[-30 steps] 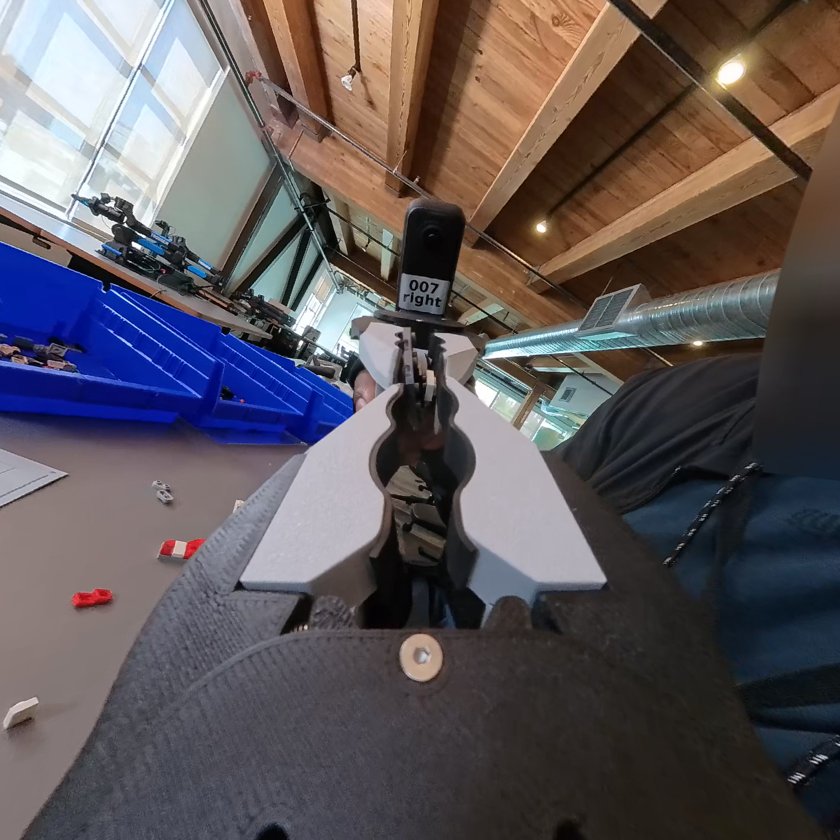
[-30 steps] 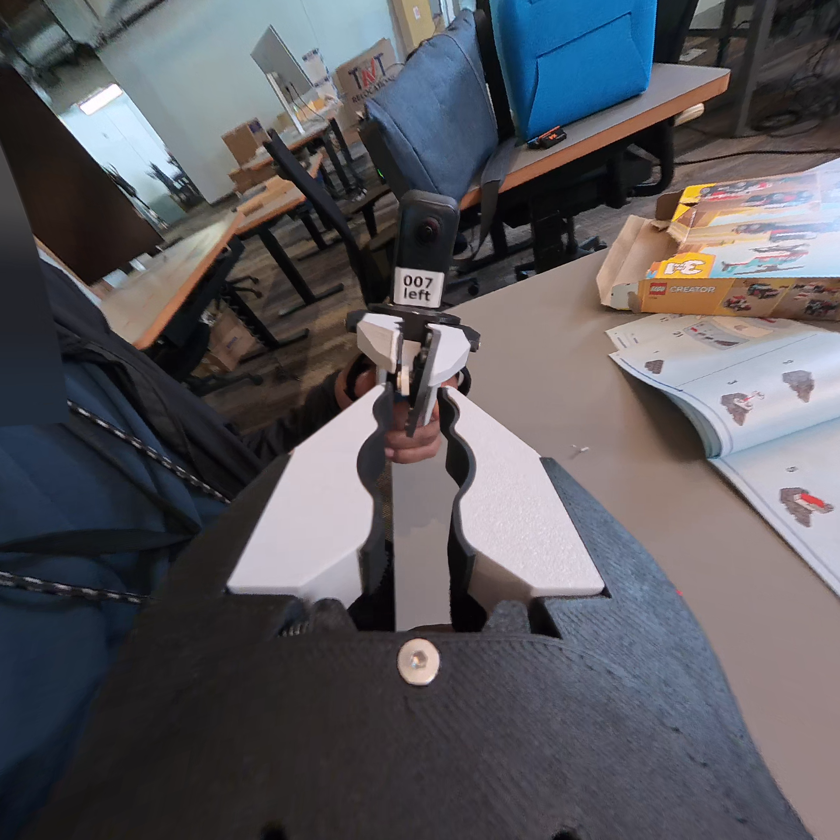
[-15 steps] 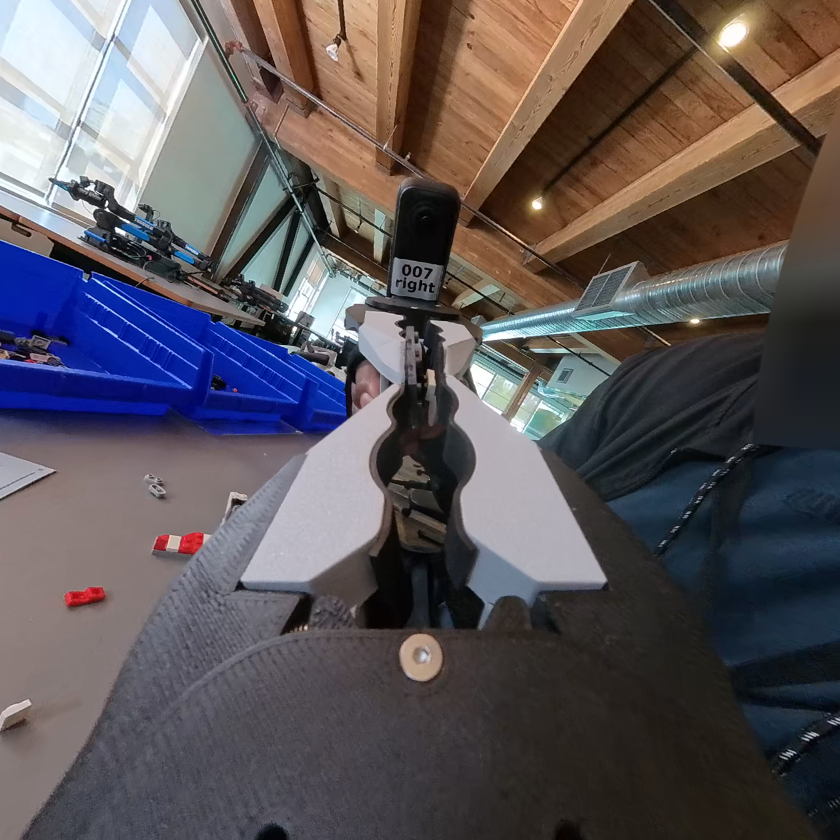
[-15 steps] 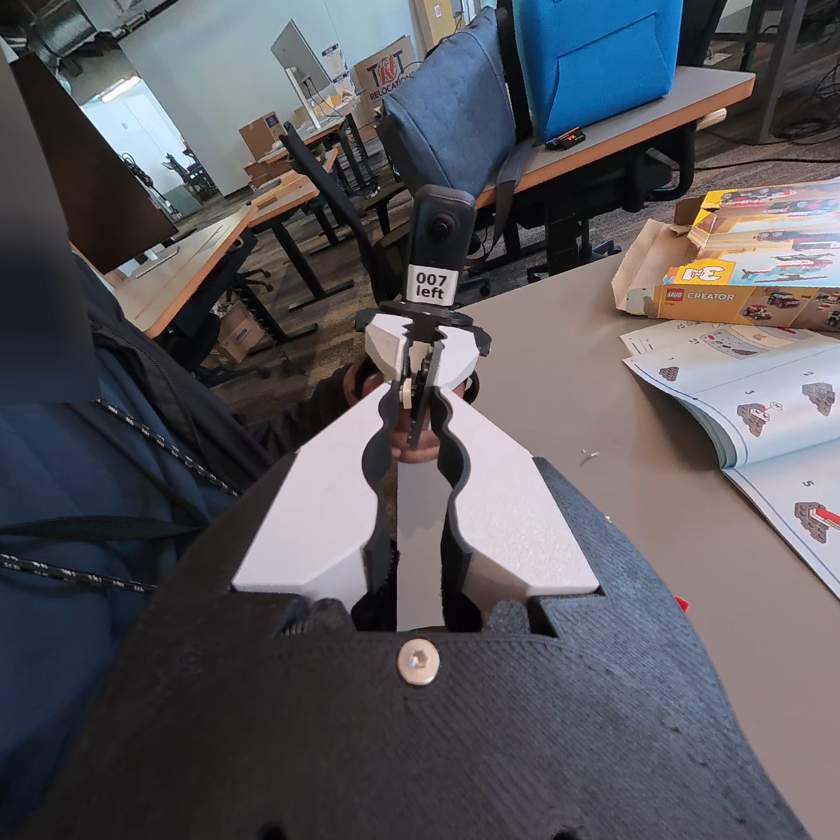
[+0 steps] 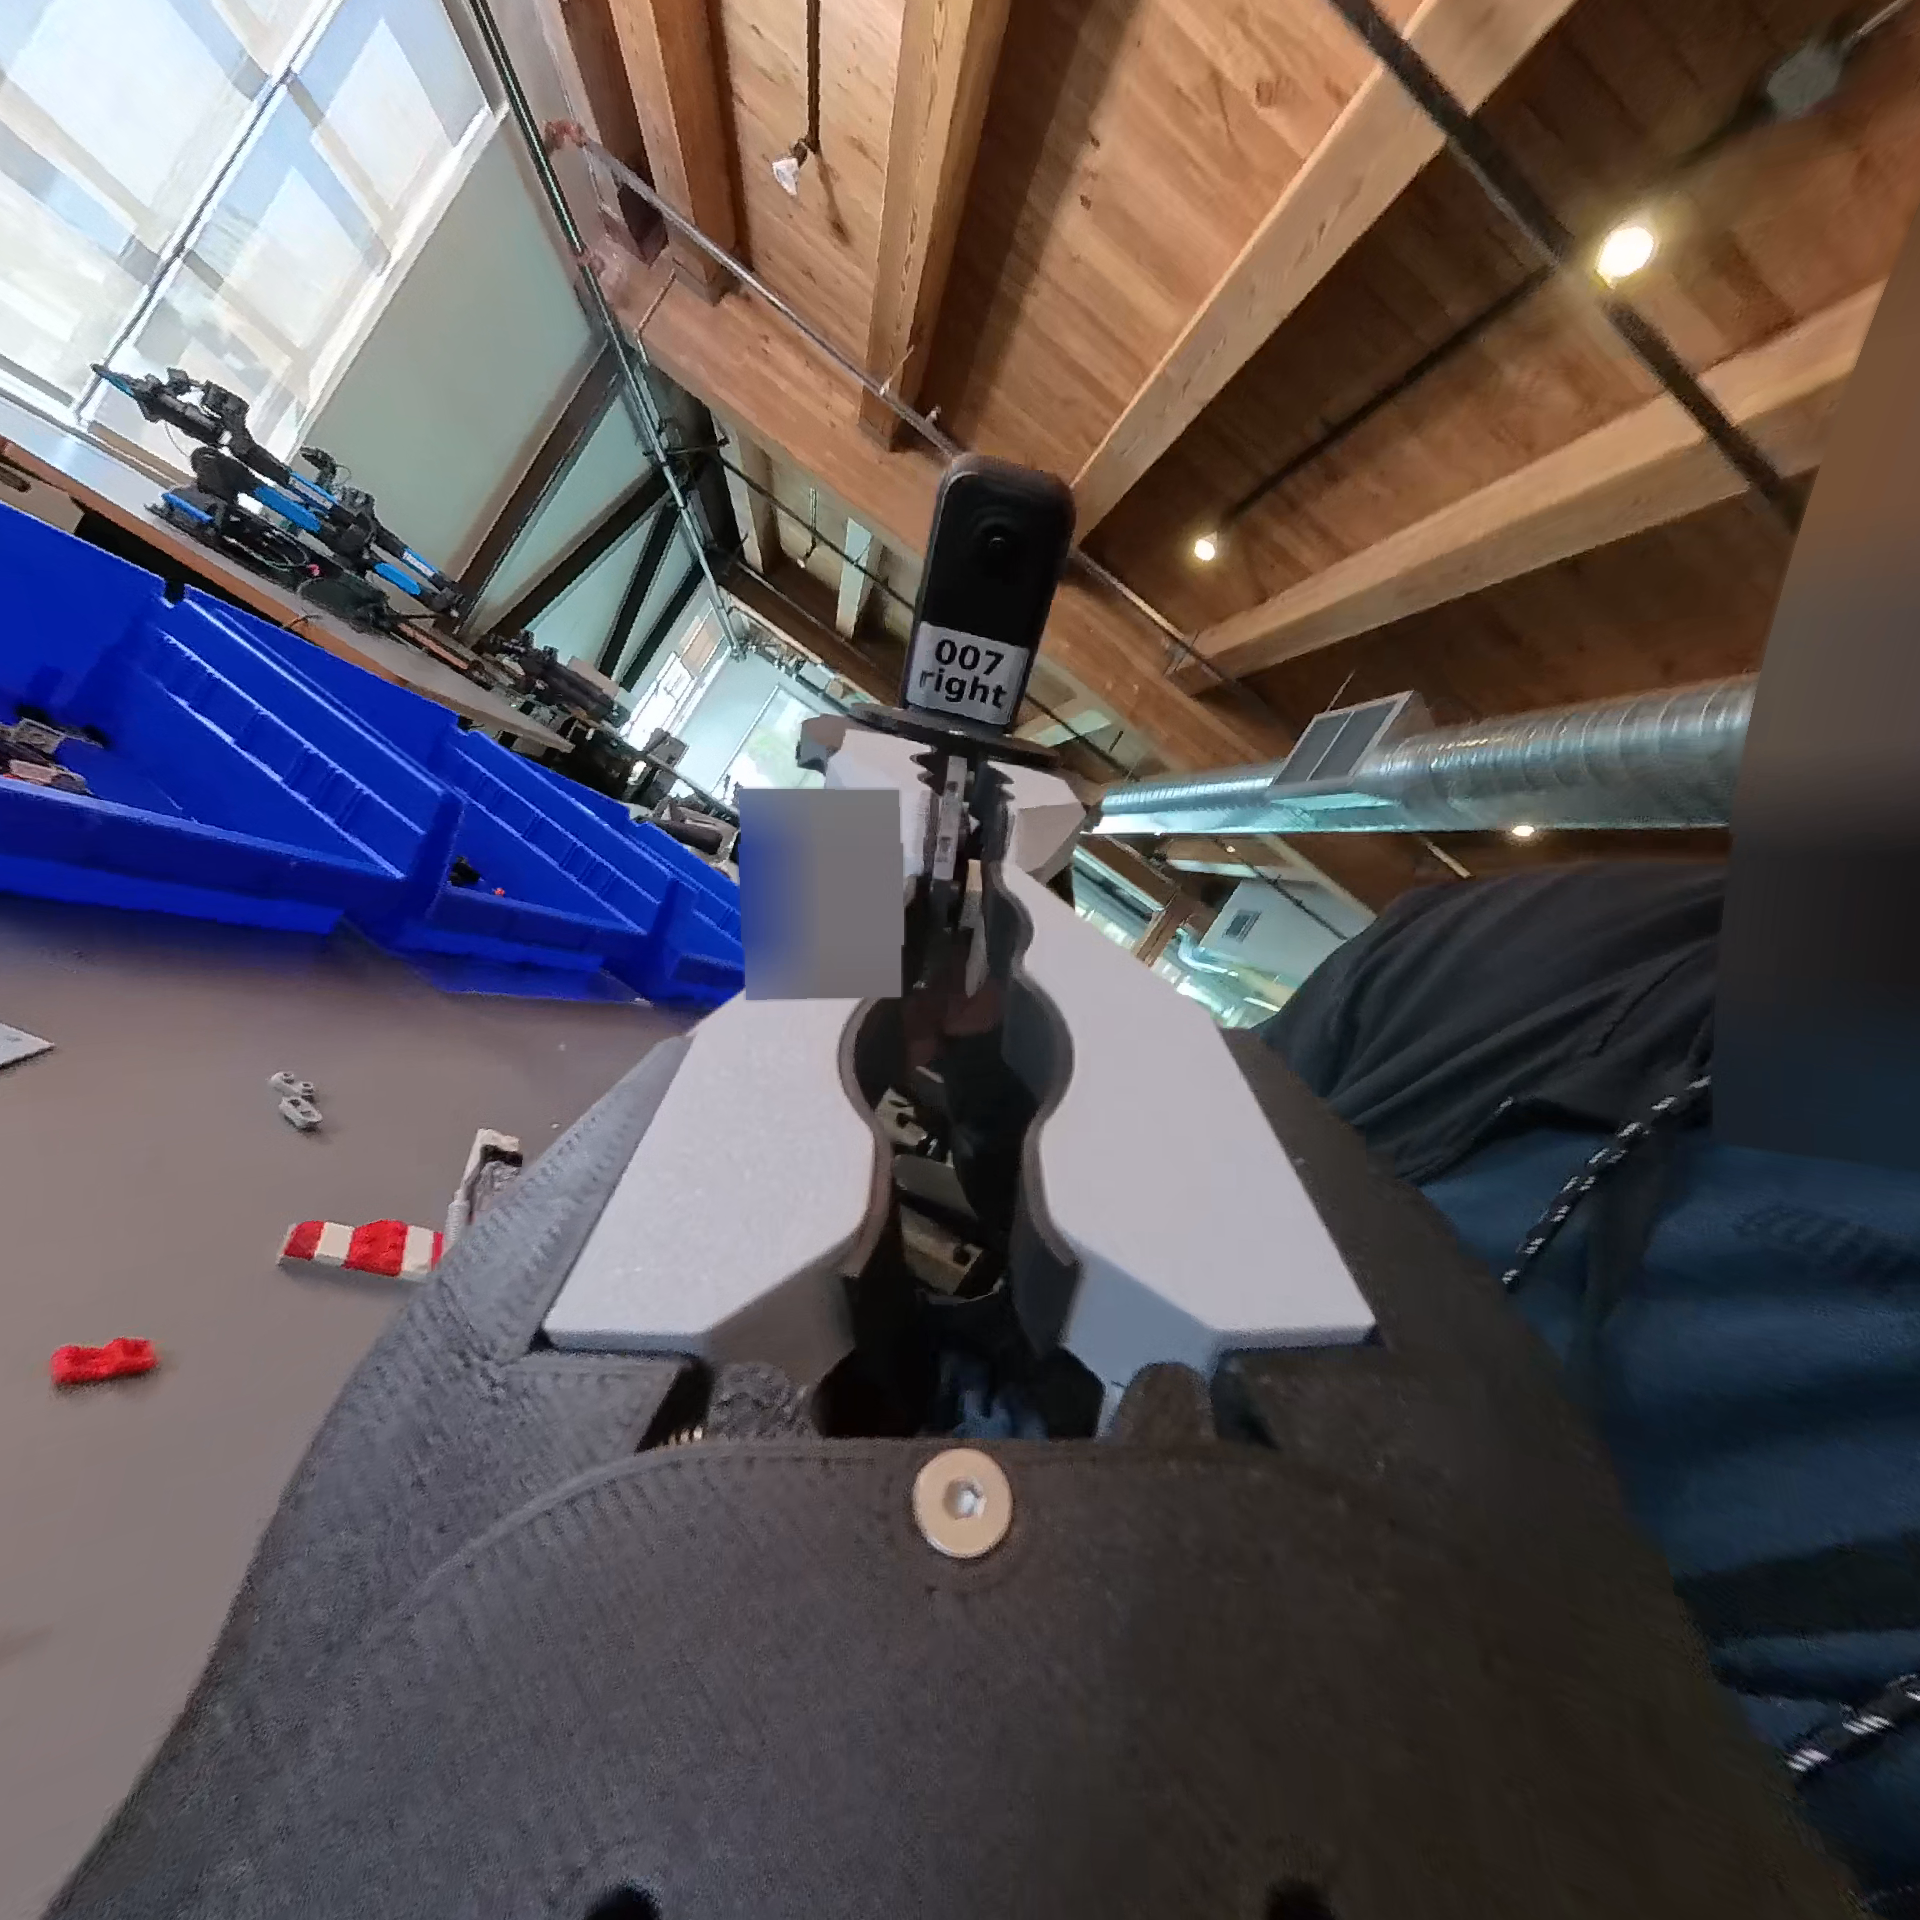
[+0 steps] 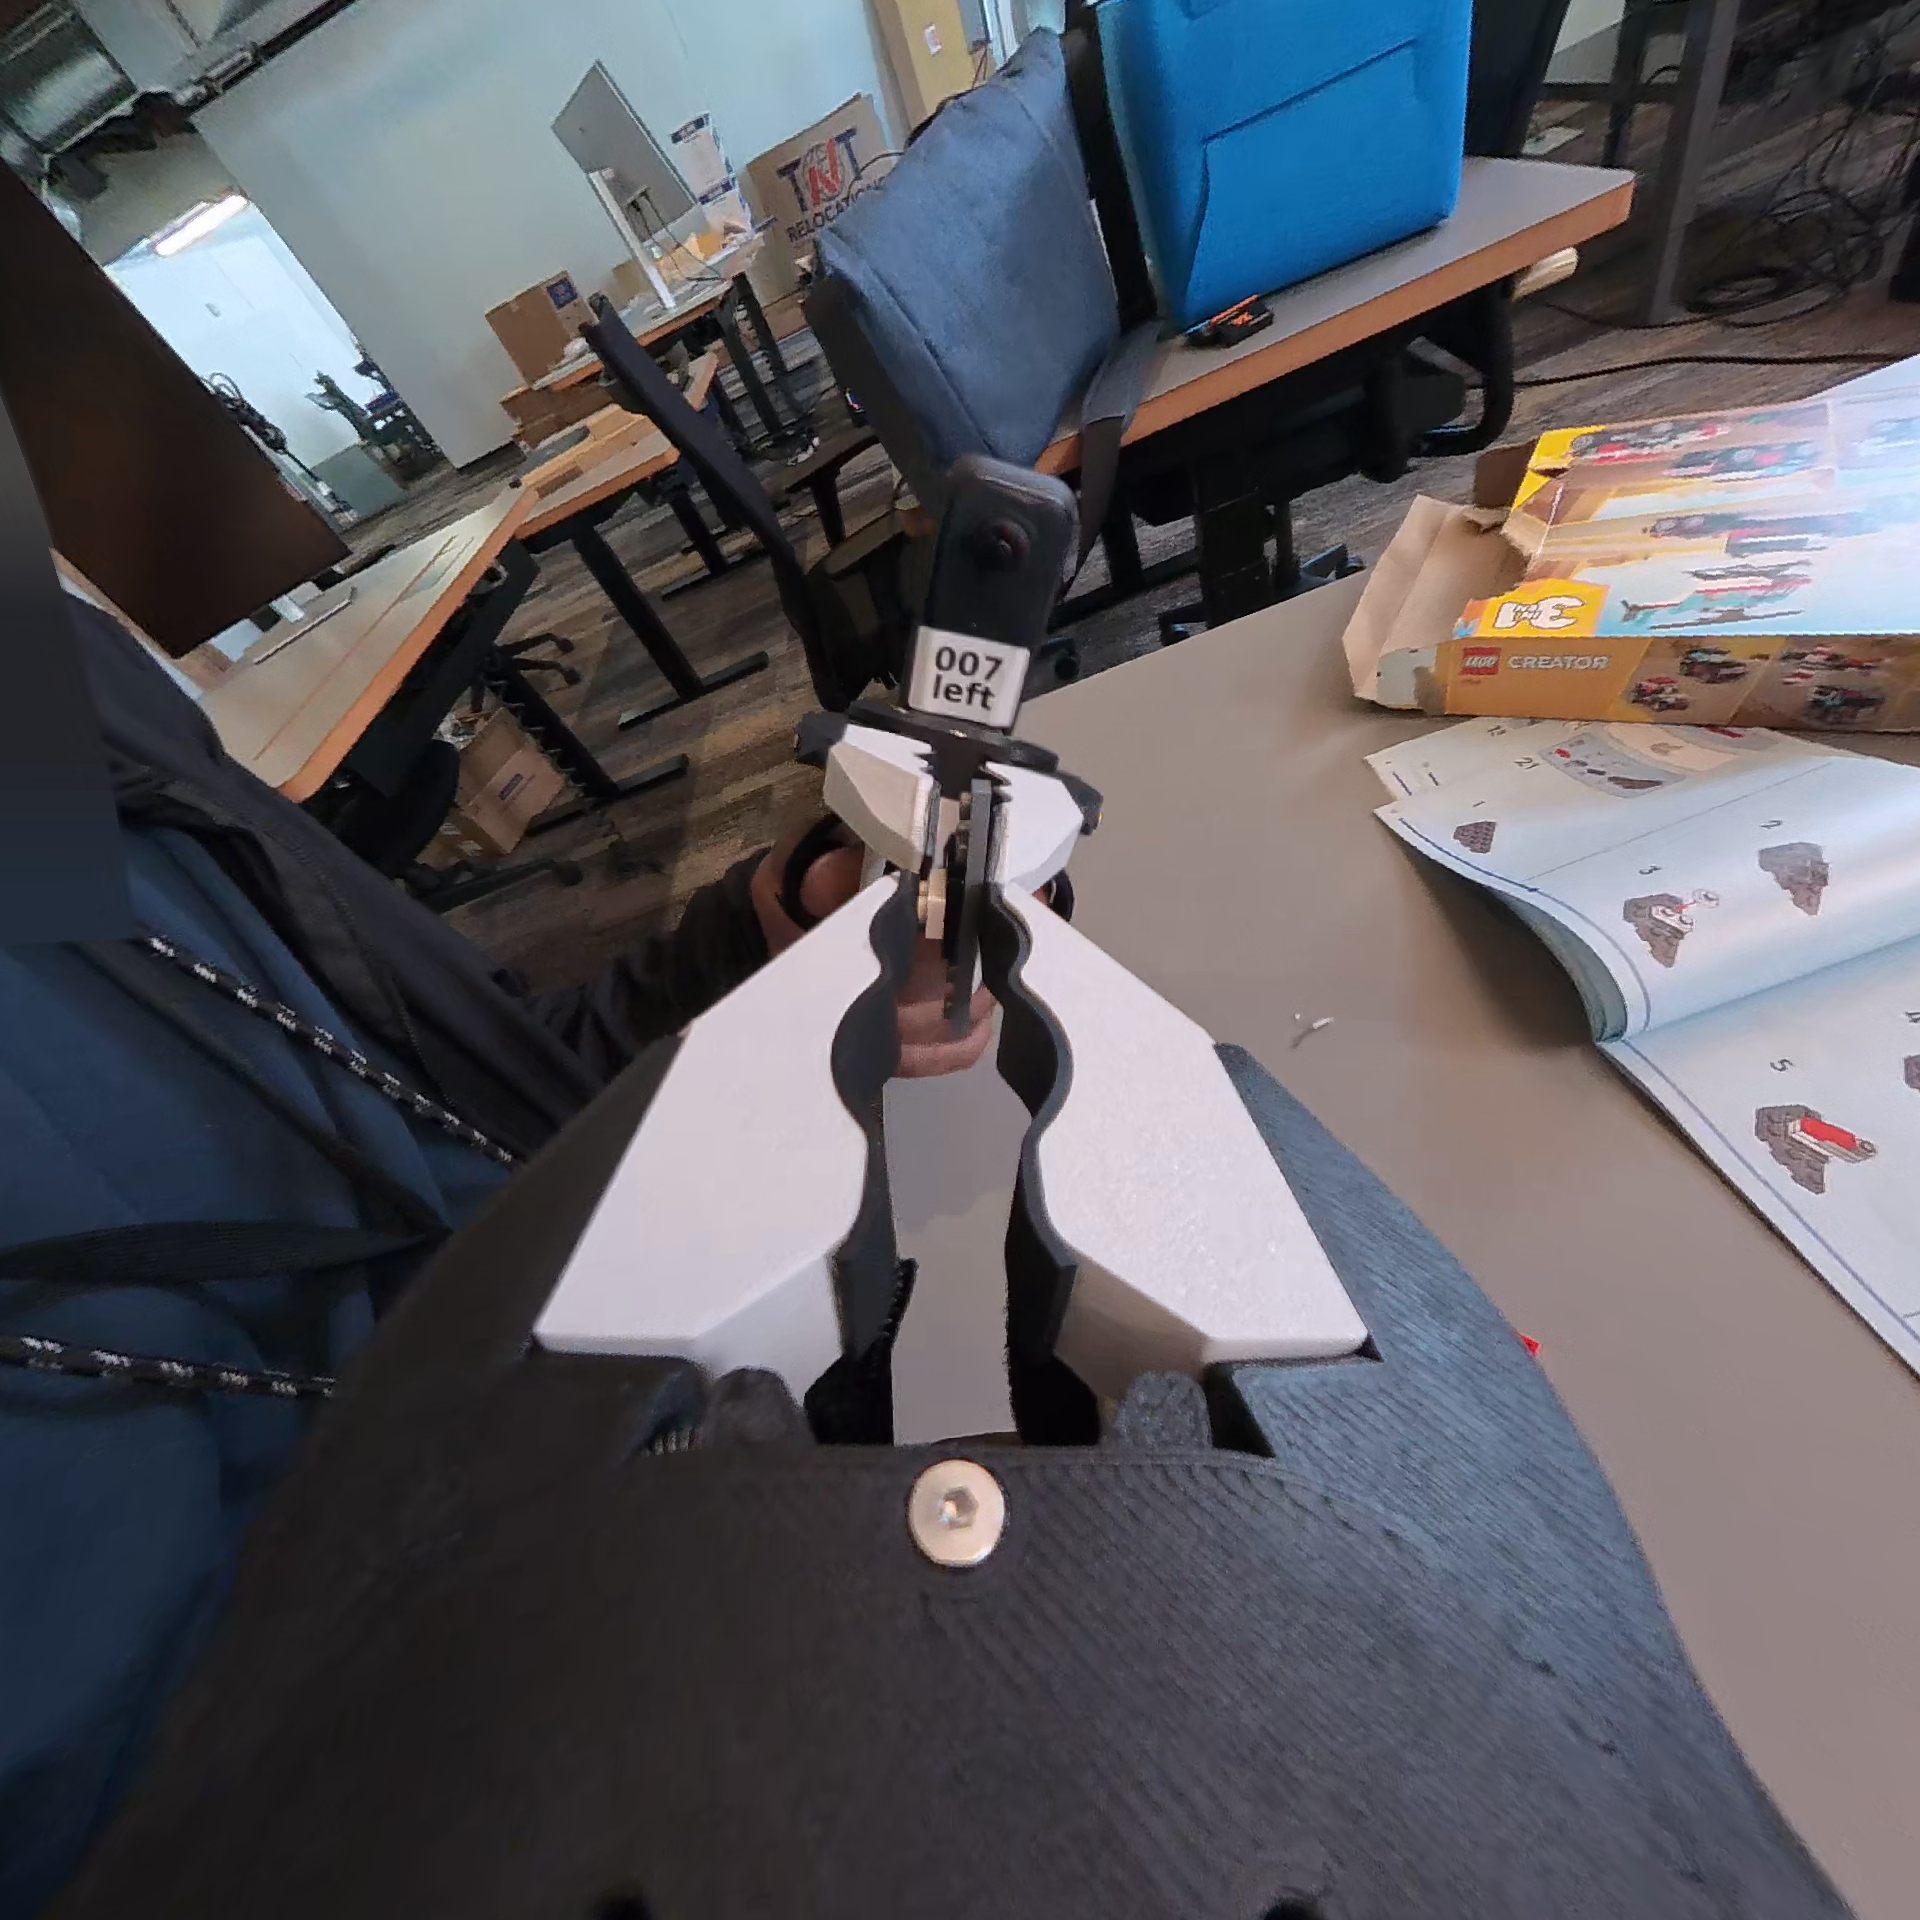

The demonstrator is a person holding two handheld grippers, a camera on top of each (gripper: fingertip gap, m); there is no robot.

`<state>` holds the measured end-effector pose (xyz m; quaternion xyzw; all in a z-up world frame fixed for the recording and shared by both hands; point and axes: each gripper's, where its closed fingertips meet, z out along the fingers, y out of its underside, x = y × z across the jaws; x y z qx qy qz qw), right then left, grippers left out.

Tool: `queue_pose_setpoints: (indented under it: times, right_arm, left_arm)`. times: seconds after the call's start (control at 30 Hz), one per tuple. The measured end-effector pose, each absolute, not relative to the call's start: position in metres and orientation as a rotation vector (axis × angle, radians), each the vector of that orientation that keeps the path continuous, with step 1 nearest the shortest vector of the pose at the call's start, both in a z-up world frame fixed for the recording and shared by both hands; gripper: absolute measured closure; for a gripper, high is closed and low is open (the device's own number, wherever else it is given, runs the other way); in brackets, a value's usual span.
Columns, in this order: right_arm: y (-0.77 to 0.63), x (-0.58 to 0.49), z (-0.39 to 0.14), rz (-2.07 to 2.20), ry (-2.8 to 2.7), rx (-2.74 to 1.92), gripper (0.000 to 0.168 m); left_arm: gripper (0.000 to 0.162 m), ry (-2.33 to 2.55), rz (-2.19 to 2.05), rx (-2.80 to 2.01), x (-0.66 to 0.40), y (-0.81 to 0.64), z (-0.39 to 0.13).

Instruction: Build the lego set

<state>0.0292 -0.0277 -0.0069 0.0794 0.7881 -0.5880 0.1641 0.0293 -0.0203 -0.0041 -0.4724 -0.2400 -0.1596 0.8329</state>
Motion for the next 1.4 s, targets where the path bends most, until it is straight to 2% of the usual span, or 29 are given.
queue_pose_setpoints:
  times: [0.13, 0.7, 1.4]
  right_arm:
    - [-0.028, 0.029, -0.005, -1.7, 2.241, 0.222, 0.156]
    - [-0.028, 0.038, 0.003, -1.728, 2.197, 0.149, 0.155]
    - [-0.029, 0.031, -0.001, -1.728, 2.1, 0.263, 0.157]
  left_arm:
    - [0.145, -0.506, -0.326, -1.0, 0.03, -0.024, -0.003]
    - [0.152, -0.431, -0.3, -1.032, 0.041, -0.019, 0.002]
    - [0.152, -0.467, -0.325, -1.007, 0.035, -0.023, 0.0]
